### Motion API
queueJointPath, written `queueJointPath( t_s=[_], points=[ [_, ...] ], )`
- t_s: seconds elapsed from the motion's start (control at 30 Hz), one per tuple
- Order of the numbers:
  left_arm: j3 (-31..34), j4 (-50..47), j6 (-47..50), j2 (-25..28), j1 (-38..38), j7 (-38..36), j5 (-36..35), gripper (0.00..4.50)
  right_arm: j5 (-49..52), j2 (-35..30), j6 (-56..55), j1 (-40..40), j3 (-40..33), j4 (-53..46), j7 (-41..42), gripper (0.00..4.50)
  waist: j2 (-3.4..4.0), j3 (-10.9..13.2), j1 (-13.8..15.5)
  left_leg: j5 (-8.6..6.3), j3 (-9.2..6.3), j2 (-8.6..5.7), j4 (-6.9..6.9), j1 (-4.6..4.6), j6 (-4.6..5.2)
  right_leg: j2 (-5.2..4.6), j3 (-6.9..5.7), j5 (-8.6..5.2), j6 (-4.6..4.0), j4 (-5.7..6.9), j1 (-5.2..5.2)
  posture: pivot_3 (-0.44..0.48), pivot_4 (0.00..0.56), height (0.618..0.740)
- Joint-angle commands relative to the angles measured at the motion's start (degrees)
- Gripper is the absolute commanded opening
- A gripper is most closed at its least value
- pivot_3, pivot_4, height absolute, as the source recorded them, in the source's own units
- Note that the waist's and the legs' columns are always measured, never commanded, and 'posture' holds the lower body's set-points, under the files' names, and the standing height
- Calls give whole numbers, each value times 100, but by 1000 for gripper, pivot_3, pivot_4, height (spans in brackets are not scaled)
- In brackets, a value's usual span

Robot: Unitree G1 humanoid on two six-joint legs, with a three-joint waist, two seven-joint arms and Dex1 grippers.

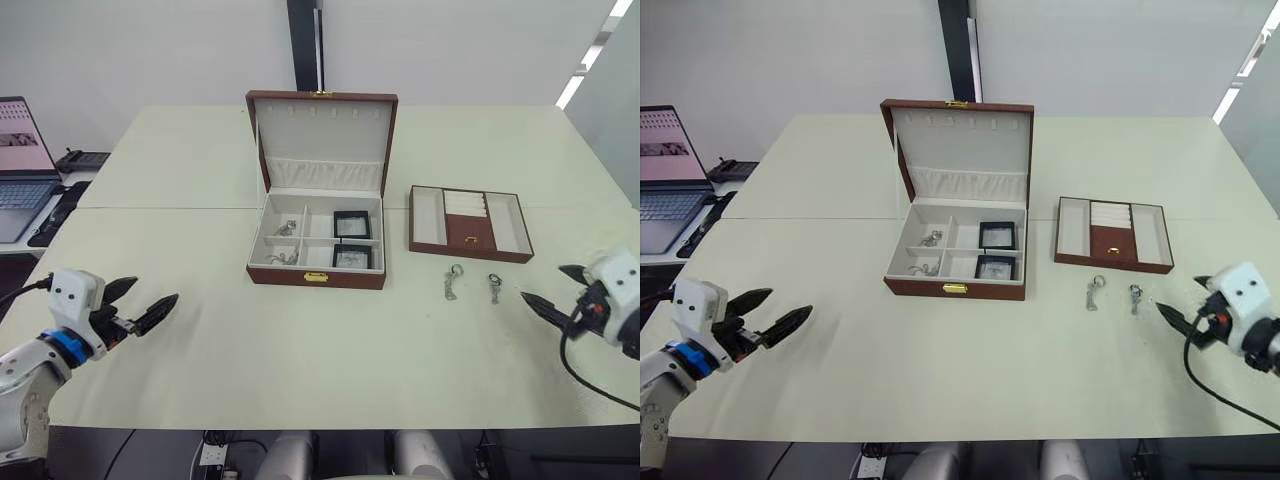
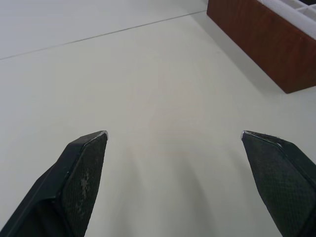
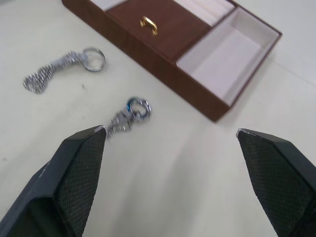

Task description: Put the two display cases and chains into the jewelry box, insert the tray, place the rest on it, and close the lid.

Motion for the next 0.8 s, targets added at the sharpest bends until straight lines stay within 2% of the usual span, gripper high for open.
queueJointPath(
  t_s=[0.03,0.47,0.63,0.8],
  points=[
    [224,-222,-65,-91,130,255,29,4500,-5,62,-499,263,-239,96,-111,4482,1,-1,-5,0,0,0,0,2,0,0,0,0,0,0,2,0,150,740],
    [151,-795,233,-331,226,529,-200,4500,195,69,-849,454,-267,318,-305,4482,1,-1,3,-1,-2,1,-3,33,1,0,-2,-1,0,-10,42,0,150,740],
    [49,-787,28,-170,185,232,-111,4500,200,31,-886,513,-195,287,-261,4482,1,-1,3,-3,-2,1,-4,42,5,0,-2,-1,0,-14,53,0,150,740],
    [-262,-1357,-70,254,111,-542,-194,4500,318,-74,-729,369,-157,79,-257,4482,1,-1,3,-5,-1,2,-5,45,7,0,-1,-1,0,-14,55,0,150,740]
  ],
)
